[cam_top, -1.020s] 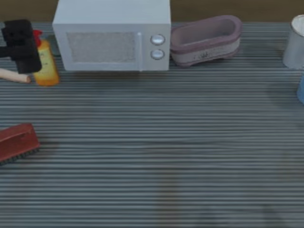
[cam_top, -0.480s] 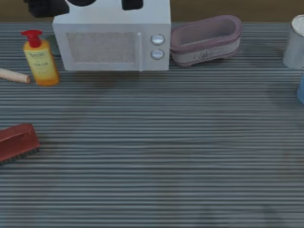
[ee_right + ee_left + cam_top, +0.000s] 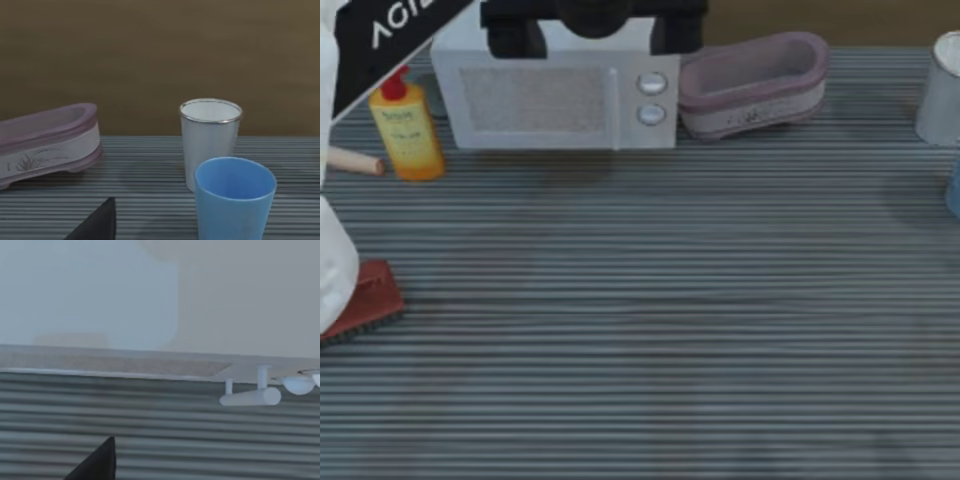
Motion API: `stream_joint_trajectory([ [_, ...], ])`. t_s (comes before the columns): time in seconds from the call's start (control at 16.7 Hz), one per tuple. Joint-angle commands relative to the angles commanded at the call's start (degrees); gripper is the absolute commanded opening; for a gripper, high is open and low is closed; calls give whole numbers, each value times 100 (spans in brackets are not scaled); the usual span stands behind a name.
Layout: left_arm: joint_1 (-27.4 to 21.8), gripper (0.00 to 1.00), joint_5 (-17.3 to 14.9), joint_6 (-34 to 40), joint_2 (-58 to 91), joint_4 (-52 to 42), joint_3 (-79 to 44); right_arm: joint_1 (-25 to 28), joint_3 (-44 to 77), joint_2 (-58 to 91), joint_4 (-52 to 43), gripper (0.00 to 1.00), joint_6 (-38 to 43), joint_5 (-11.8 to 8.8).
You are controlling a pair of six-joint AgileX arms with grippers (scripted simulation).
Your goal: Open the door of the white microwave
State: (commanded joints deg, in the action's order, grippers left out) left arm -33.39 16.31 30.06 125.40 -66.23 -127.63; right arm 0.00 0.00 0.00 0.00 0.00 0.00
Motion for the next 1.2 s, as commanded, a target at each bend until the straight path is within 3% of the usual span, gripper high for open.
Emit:
stream_joint_trajectory([
  [0.3, 31, 100, -12, -14, 9, 31, 25, 0, 0, 0, 0, 100, 0, 0],
  [0.72, 256, 100, -123, -244, 627, 1148, 436, 0, 0, 0, 0, 100, 0, 0],
  [0.96, 274, 100, -131, -261, 681, 1216, 464, 0, 0, 0, 0, 100, 0, 0],
  [1.2, 274, 70, -131, -261, 681, 1216, 464, 0, 0, 0, 0, 100, 0, 0],
])
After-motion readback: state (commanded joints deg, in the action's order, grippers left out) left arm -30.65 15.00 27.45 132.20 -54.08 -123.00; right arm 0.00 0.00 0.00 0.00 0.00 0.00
